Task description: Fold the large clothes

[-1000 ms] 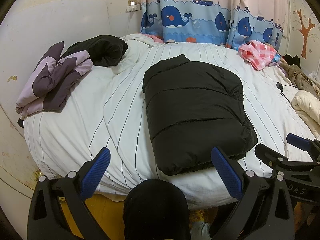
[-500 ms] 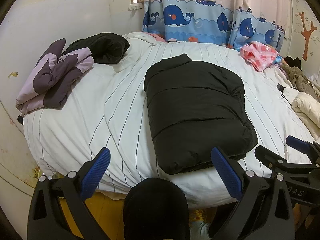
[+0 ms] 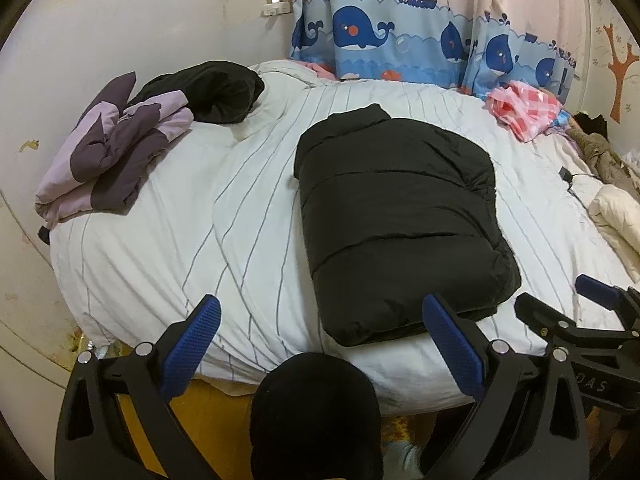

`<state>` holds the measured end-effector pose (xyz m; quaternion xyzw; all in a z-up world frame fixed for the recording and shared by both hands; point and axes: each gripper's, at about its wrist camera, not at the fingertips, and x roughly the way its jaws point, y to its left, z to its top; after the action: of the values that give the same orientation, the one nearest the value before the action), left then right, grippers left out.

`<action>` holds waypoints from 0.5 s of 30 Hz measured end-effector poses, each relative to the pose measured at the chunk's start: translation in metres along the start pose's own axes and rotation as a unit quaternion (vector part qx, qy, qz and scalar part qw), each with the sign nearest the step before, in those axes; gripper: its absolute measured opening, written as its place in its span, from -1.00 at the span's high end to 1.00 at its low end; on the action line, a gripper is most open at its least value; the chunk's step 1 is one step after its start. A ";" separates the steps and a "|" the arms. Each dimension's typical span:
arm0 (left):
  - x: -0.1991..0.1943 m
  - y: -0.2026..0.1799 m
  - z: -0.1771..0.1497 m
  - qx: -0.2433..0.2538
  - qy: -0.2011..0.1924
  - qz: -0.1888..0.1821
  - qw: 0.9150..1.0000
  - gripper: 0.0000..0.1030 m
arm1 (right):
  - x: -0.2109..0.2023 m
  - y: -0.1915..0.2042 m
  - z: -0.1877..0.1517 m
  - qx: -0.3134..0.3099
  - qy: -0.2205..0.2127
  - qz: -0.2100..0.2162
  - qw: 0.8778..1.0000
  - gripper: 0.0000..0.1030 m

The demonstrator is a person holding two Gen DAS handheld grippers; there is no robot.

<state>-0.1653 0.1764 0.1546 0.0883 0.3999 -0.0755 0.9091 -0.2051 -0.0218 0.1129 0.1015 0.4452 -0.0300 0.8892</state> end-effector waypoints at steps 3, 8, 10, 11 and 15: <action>0.001 -0.002 -0.001 0.008 0.001 0.014 1.000 -0.88 | 0.000 0.000 0.000 0.000 0.000 0.000 1.000 -0.88; 0.003 -0.005 -0.001 0.017 0.009 0.026 0.999 -0.88 | 0.001 -0.001 0.000 0.000 0.000 0.000 1.000 -0.88; 0.004 -0.005 -0.001 0.018 0.011 0.024 0.999 -0.88 | 0.000 0.000 0.001 0.000 0.000 0.000 1.000 -0.88; 0.004 -0.005 0.000 0.018 0.012 0.022 1.000 -0.88 | 0.001 -0.001 0.000 0.000 0.001 0.000 1.000 -0.88; 0.007 -0.005 0.000 0.017 0.019 0.012 1.000 -0.88 | 0.001 -0.001 0.000 0.000 0.001 0.000 1.000 -0.88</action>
<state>-0.1616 0.1710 0.1492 0.1101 0.4145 -0.0693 0.9007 -0.2048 -0.0228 0.1122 0.1018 0.4457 -0.0299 0.8889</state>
